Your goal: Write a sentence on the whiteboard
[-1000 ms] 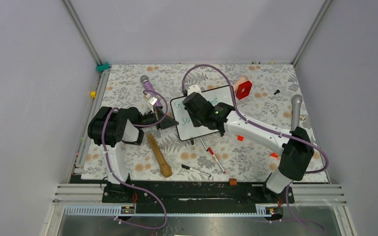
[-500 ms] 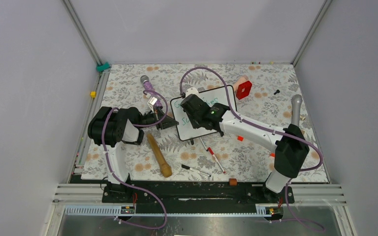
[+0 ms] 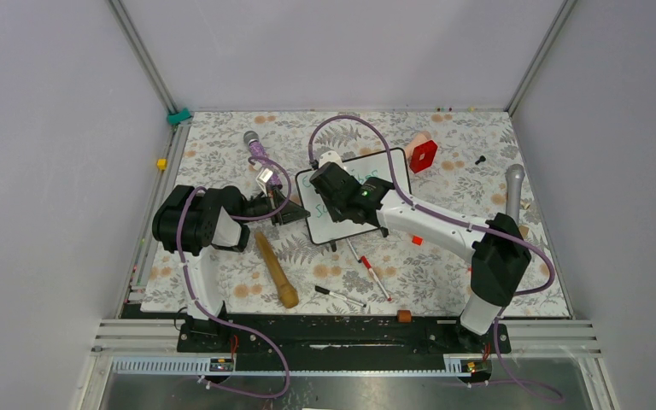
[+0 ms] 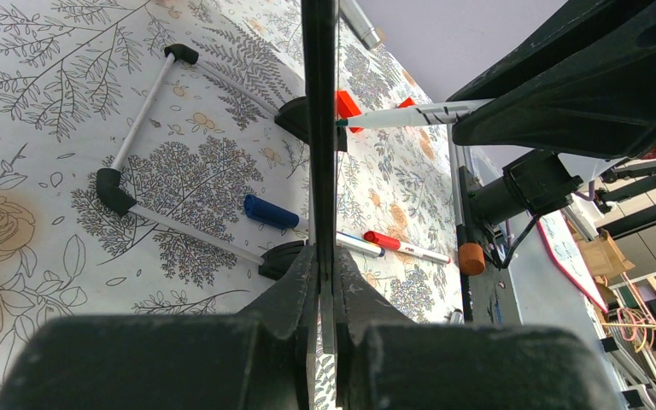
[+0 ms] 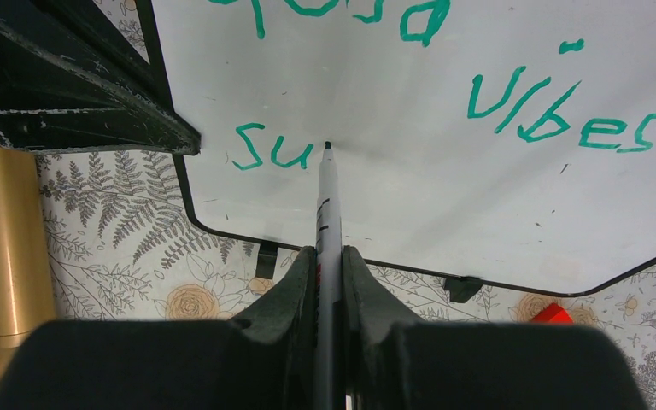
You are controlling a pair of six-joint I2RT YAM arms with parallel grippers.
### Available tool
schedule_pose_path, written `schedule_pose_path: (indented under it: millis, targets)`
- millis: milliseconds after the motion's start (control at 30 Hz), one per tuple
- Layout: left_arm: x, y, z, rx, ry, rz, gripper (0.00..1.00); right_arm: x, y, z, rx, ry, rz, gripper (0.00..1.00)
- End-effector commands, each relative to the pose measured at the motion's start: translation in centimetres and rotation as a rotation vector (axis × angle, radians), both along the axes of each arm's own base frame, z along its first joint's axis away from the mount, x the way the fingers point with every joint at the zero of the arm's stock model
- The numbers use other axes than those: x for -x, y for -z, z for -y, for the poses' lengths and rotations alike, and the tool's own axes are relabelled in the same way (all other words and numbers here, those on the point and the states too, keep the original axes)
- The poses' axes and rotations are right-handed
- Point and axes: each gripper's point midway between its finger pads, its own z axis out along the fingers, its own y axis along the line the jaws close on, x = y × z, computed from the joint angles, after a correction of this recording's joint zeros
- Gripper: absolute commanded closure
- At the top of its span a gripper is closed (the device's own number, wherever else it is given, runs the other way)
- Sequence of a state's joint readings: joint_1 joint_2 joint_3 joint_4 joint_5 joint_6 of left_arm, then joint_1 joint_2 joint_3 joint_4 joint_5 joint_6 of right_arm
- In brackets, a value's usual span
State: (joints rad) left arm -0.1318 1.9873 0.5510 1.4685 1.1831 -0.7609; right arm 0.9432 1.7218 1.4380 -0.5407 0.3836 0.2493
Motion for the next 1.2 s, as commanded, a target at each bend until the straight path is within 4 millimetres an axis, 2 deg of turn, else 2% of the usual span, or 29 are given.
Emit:
schedule_pose_path:
  millis: [0,933,1167]
  targets:
    - [-0.1,0.5,0.2,-0.011,0.019,0.040,0.99,-1.3,-1.0,0.0,0.005,0.024,0.043,1.00]
    - [-0.1,0.5,0.2,-0.011,0.018,0.042,0.99,0.9,1.1,0.9,-0.006,0.015,-0.037,1.00]
    - [-0.1,0.5,0.1,-0.012,0.017,0.042,0.99,0.6,0.9,0.9,-0.003,0.021,-0.027,1.00]
